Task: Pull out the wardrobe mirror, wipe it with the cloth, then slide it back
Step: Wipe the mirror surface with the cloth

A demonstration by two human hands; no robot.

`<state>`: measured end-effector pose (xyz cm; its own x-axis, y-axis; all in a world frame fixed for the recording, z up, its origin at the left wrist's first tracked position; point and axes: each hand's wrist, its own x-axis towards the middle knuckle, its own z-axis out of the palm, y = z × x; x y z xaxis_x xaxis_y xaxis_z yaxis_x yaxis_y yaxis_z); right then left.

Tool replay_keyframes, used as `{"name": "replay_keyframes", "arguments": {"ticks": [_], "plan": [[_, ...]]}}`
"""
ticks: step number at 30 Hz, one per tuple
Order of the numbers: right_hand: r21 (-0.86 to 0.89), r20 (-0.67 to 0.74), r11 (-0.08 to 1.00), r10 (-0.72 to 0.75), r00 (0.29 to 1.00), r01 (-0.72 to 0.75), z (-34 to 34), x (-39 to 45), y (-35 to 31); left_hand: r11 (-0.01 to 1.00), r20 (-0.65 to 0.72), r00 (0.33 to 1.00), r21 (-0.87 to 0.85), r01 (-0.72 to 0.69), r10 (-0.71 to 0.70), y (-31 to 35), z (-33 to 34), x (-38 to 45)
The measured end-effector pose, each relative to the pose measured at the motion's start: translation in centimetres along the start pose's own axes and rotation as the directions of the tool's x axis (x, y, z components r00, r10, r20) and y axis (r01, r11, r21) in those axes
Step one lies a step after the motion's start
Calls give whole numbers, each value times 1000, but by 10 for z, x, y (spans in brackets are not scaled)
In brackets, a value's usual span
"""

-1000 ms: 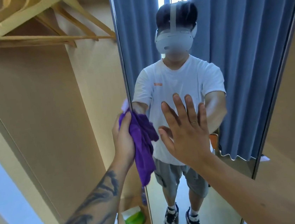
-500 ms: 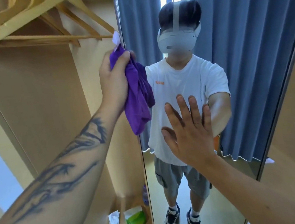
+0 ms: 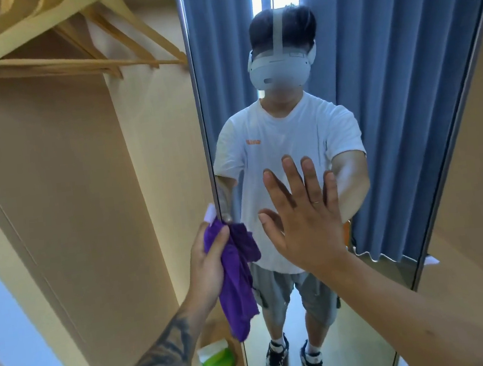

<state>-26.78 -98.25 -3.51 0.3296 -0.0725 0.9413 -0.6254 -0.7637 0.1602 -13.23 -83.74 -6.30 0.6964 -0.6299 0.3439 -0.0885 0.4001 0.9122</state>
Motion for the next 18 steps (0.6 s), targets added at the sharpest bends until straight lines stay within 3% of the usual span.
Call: {"name": "replay_keyframes", "arguments": {"ticks": [2, 7, 11, 14, 18], "plan": [[0, 3, 1000, -5, 1000, 5, 0, 0, 1, 1000, -21, 1000, 0, 14, -14, 0, -1, -3], [2, 28, 1000, -17, 999, 17, -2, -1, 4, 977, -66, 975, 8, -214, 214, 77, 25, 34], [7, 58, 1000, -1, 998, 0, -6, 0, -1, 955, -62, 955, -50, -294, 291, 127, 36, 56], [31, 88, 998, 45, 995, -48, -9, -8, -10, 960, -48, 960, -35, -277, 275, 107, 30, 51], [16, 186, 999, 29, 982, -32, -11, -41, -17, 989, -34, 989, -31, -148, 147, 32, 11, 17]]}}
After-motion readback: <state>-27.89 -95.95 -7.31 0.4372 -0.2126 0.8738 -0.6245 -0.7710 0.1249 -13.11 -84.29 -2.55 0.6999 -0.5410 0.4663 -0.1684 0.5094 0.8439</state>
